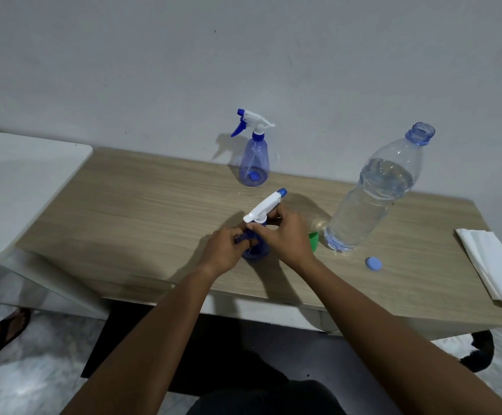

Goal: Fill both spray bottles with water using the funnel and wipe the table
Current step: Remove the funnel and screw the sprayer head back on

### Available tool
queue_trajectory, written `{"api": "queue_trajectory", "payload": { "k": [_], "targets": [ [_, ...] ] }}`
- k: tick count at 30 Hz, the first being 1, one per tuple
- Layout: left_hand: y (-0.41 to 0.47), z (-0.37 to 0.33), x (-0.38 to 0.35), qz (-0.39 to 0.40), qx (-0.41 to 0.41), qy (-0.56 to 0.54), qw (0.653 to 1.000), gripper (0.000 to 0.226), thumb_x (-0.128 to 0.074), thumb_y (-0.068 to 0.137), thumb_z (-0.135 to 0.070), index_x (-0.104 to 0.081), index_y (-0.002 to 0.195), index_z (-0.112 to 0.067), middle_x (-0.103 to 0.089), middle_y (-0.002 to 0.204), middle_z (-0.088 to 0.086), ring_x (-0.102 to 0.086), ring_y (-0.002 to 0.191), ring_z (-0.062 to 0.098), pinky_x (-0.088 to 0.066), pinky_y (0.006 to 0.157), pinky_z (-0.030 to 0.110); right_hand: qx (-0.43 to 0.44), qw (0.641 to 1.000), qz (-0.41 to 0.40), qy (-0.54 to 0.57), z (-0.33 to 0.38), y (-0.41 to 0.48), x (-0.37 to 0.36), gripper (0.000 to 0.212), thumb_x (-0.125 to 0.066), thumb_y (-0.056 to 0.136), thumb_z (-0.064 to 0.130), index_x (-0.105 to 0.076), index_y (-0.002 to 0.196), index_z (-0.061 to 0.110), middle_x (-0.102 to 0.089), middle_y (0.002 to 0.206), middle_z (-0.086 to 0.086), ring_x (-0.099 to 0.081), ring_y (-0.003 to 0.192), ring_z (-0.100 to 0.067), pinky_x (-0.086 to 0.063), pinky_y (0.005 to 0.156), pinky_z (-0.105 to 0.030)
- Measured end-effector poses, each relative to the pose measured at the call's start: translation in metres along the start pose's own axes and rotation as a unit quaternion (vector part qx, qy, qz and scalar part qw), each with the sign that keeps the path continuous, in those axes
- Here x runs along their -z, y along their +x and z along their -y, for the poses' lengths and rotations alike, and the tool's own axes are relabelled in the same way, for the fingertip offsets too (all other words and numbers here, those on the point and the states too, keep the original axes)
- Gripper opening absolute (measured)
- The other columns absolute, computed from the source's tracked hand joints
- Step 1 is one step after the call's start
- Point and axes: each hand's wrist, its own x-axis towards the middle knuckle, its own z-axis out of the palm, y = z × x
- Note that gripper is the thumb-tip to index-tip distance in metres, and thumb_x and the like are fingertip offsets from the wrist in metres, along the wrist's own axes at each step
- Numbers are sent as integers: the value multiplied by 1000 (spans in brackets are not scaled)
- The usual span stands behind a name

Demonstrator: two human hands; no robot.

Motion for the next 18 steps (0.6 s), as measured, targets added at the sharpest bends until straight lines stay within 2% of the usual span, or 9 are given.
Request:
{"api": "queue_trajectory", "payload": {
  "k": [1, 4, 7, 8, 10, 12, 15, 18],
  "targets": [
    [-1, -1, 1, 0, -1, -1, 1000, 3, -70, 88, -24, -73, 88, -25, -59, 57, -12, -54, 54, 2, -37, 51, 11, 1, 1000, -3, -12, 0, 0, 2, 35, -89, 71, 42, -64, 83, 20, -71, 80, 11, -69, 81, -5, -57, 75, -31],
    [-3, -3, 2, 4, -22, 2, 1000, 22, -69, 88, -26, -73, 108, -32, -70, 75, -8, -63, 72, 9, -39, 57, 7, 12, 998, -5, -61, -2, -4, 8, 45, -89, 67, 50, -65, 80, 14, -67, 73, 9, -66, 72, -11, -52, 67, -33],
    [-3, -3, 3, 6, -24, 6, 1000, 23, -69, 88, -28, -73, 110, -32, -67, 73, -10, -63, 72, 9, -37, 57, 5, 9, 999, -16, -50, -9, -10, 13, 45, -90, 66, 48, -71, 88, 14, -72, 83, 7, -69, 80, -12, -57, 75, -33],
    [-3, -3, 2, 10, -22, -2, 1000, 23, -70, 88, -29, -73, 111, -31, -68, 73, -11, -65, 73, 9, -39, 60, 7, 1, 1000, -12, -22, -10, -11, 14, 43, -90, 69, 43, -73, 96, 14, -74, 90, 6, -70, 86, -10, -58, 81, -33],
    [-1, -2, 1, 18, -15, -17, 1000, 25, -71, 87, -30, -73, 112, -29, -74, 80, -6, -69, 80, 12, -48, 69, 20, -6, 999, 17, 41, -12, -11, 16, 40, -86, 77, 31, -72, 111, 14, -75, 104, 5, -71, 96, -9, -59, 90, -38],
    [0, 1, 1, 17, -7, -25, 1000, 23, -72, 85, -34, -74, 107, -28, -75, 80, -1, -70, 80, 15, -51, 73, 30, 12, 994, 59, 93, -11, -9, 19, 36, -78, 87, 20, -69, 121, 12, -74, 116, 3, -70, 106, -11, -57, 97, -41],
    [1, 3, -1, 13, 1, -29, 999, 25, -73, 81, -39, -74, 103, -25, -74, 77, 0, -70, 78, 20, -54, 73, 36, 53, 986, 104, 121, -8, -7, 21, 29, -67, 94, 4, -68, 123, 7, -74, 118, -4, -69, 112, -17, -53, 102, -35],
    [1, 3, 0, 16, 0, -41, 999, 34, -68, 76, -46, -73, 104, -27, -76, 81, -1, -72, 81, 18, -57, 78, 42, 55, 984, 128, 115, -4, -4, 17, 24, -65, 96, 4, -69, 119, 9, -74, 115, -7, -69, 109, -19, -53, 99, -28]
  ]
}}
